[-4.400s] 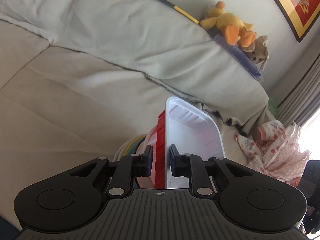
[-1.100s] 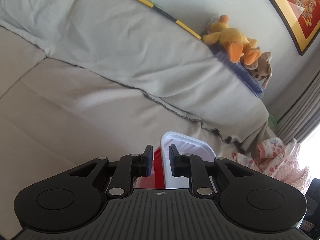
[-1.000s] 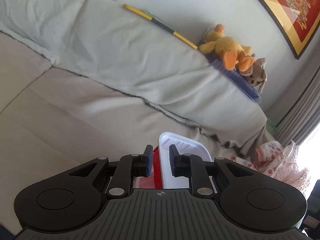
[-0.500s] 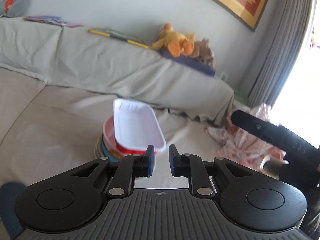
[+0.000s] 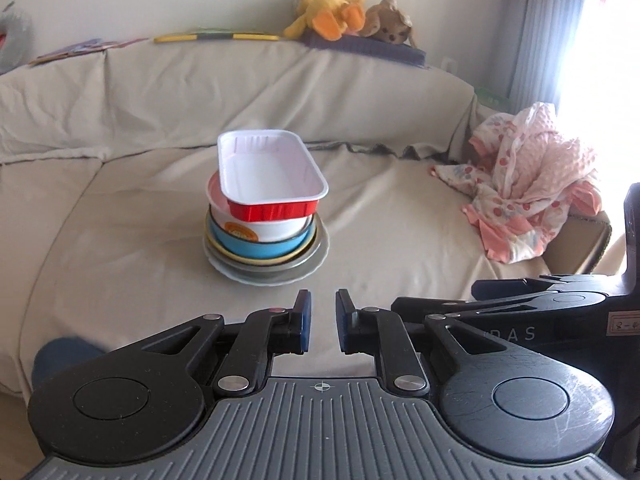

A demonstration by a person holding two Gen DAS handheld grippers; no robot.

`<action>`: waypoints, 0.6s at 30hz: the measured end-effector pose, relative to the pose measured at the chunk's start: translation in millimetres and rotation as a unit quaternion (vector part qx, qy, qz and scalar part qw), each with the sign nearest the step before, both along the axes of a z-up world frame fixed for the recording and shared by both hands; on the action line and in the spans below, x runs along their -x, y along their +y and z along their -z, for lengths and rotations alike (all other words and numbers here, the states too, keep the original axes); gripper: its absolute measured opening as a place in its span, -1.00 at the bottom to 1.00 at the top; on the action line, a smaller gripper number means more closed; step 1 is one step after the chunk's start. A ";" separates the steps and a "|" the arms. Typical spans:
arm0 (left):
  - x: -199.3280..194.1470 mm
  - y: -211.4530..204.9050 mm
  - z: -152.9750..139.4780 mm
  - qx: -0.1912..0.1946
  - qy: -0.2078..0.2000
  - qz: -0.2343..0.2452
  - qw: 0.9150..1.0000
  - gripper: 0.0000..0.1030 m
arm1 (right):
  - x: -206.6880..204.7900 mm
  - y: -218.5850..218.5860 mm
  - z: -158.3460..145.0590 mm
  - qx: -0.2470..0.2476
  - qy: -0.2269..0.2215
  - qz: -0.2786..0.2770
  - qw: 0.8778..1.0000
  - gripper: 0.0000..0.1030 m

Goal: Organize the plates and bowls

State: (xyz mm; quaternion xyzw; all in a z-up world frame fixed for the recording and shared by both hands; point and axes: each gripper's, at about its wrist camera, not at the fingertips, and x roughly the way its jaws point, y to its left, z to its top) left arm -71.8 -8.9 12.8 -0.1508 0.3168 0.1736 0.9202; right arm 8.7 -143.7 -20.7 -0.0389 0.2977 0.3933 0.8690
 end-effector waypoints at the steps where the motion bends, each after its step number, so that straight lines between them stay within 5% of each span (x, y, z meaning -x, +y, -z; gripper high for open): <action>1: -0.7 1.0 0.9 0.003 0.002 0.000 1.000 -0.69 | -1.3 -0.2 0.9 0.001 0.003 0.001 1.000 1.00; 18: -12.1 8.8 8.6 0.021 0.019 0.007 1.000 -0.69 | -11.4 5.3 0.0 0.026 0.004 -0.008 1.000 1.00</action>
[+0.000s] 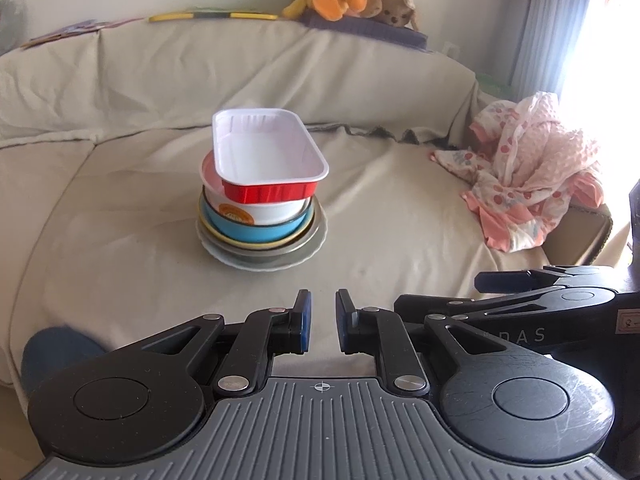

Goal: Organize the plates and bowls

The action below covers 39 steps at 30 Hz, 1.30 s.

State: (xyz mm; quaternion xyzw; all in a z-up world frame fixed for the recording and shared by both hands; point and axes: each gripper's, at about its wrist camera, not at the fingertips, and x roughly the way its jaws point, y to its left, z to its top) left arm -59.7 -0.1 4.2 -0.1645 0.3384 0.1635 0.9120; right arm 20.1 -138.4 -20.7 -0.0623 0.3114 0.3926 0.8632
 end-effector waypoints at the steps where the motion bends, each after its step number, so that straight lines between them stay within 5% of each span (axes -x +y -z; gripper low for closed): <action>1: 0.2 0.1 0.0 0.001 0.000 0.001 1.000 -0.69 | -1.2 -0.4 -0.2 0.000 0.001 0.000 1.000 1.00; 39: -0.6 -2.7 2.9 0.013 0.004 0.006 1.000 -0.70 | -3.2 0.9 1.6 -0.004 0.010 -0.004 1.000 1.00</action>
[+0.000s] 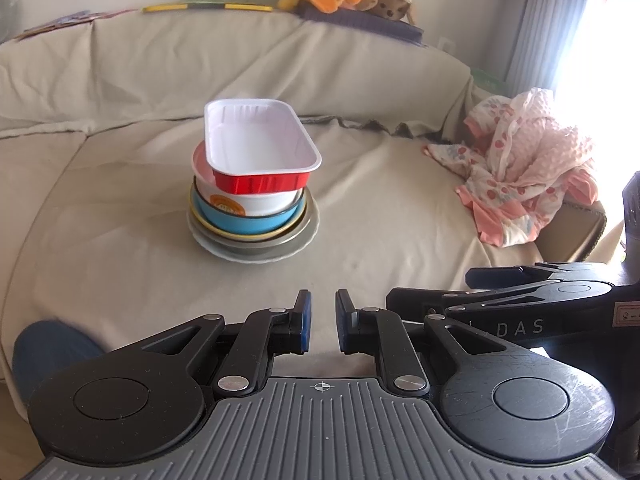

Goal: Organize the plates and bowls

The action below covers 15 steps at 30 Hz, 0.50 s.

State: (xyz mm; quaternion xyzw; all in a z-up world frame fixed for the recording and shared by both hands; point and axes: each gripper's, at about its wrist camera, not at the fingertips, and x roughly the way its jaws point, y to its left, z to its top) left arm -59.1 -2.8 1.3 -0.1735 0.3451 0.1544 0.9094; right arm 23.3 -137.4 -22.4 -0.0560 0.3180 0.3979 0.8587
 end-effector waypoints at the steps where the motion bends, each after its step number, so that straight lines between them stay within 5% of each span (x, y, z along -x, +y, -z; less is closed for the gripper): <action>1: 0.0 -0.1 0.0 0.000 0.000 0.000 1.000 -0.70 | 0.0 0.1 0.1 0.000 0.000 0.000 1.000 1.00; 15: -0.8 0.3 3.3 -0.001 -0.002 0.001 1.000 -0.72 | -1.4 1.2 2.6 -0.007 0.003 -0.003 1.000 1.00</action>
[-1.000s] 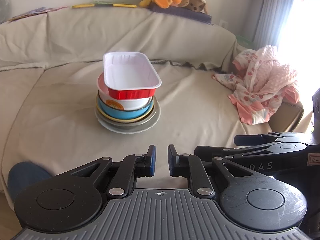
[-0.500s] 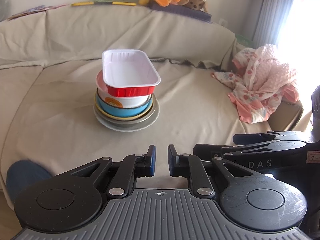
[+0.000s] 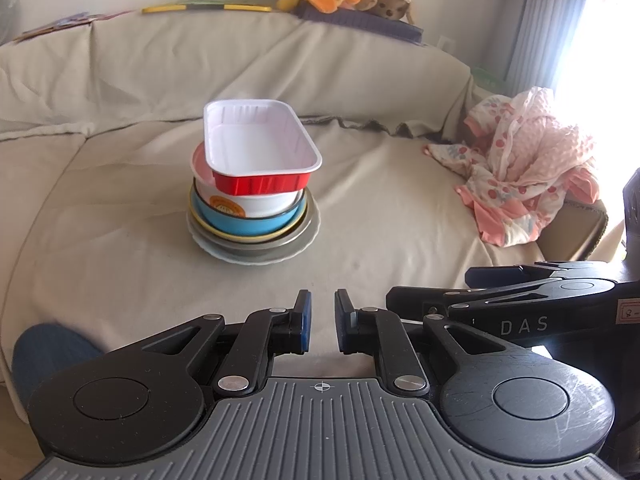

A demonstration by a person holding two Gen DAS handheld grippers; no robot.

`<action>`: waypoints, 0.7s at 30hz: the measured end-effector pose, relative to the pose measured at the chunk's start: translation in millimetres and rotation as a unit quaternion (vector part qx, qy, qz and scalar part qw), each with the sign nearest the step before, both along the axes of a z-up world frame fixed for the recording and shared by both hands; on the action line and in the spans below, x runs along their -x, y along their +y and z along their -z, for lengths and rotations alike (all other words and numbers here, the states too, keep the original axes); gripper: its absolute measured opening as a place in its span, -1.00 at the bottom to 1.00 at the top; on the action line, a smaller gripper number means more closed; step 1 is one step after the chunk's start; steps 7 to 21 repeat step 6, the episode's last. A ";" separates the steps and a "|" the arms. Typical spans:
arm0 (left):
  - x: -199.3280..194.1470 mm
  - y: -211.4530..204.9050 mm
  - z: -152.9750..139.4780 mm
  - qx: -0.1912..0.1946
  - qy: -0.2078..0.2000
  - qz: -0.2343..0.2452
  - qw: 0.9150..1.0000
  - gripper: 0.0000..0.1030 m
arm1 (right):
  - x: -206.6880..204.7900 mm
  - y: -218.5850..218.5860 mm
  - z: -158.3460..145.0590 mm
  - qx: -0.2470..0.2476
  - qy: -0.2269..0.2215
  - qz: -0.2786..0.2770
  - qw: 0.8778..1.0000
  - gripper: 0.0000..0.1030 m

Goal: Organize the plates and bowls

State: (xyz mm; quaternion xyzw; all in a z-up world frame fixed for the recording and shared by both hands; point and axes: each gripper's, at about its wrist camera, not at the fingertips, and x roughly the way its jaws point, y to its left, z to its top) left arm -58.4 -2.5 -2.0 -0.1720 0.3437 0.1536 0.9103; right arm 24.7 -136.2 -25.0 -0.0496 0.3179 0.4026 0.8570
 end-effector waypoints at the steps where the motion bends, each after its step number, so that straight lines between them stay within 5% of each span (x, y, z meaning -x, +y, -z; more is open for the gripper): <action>1: -0.6 0.8 1.0 0.001 0.000 0.000 1.000 -0.72 | -0.7 -0.2 0.5 -0.001 0.001 -0.001 1.000 1.00; 21: -11.7 11.7 11.8 0.013 0.010 0.015 1.000 -0.71 | -11.4 2.6 4.3 0.000 0.001 -0.001 1.000 1.00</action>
